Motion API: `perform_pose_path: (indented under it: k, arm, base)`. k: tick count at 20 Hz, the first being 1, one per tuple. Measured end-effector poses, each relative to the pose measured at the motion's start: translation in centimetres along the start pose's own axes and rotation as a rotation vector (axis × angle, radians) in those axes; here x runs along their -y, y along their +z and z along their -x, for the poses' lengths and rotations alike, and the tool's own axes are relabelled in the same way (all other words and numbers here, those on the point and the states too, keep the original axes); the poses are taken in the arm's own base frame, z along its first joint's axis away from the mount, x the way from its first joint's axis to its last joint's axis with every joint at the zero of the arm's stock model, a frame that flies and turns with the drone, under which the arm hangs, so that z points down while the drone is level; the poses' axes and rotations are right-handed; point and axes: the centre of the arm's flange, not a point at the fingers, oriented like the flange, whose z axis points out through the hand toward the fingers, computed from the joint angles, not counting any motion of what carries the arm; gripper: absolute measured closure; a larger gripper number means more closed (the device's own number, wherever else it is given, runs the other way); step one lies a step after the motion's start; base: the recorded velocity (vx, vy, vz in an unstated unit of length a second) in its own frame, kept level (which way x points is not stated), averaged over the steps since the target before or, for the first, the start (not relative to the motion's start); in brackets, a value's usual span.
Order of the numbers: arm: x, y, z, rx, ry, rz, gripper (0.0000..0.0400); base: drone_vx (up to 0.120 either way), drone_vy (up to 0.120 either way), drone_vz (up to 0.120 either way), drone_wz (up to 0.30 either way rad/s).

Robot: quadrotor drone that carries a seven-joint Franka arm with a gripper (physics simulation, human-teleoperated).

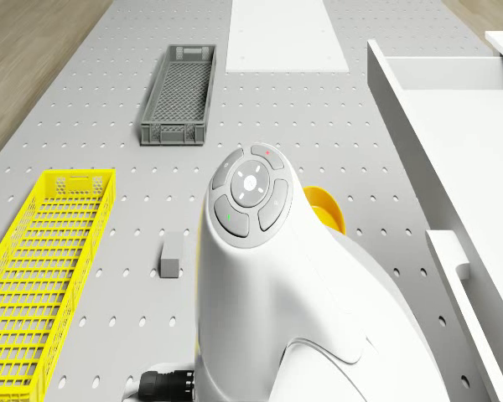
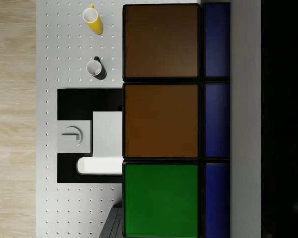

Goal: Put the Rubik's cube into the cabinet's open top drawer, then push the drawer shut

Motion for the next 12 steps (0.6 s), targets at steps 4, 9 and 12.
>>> perform_pose_path:
  k: [4, 9, 12]
  arm:
    - [0.0, 0.0, 0.0, 0.0, 0.0, 0.0, 0.0075]
    - [0.0, 0.0, 0.0, 0.0, 0.0, 0.0, 0.0075]
    - [0.0, 0.0, 0.0, 0.0, 0.0, 0.0, 0.0075]
  base:
    - [0.0, -0.12, 0.12, 0.0]
    - [0.0, -0.12, 0.12, 0.0]
    - [0.0, -0.12, 0.08, 0.0]
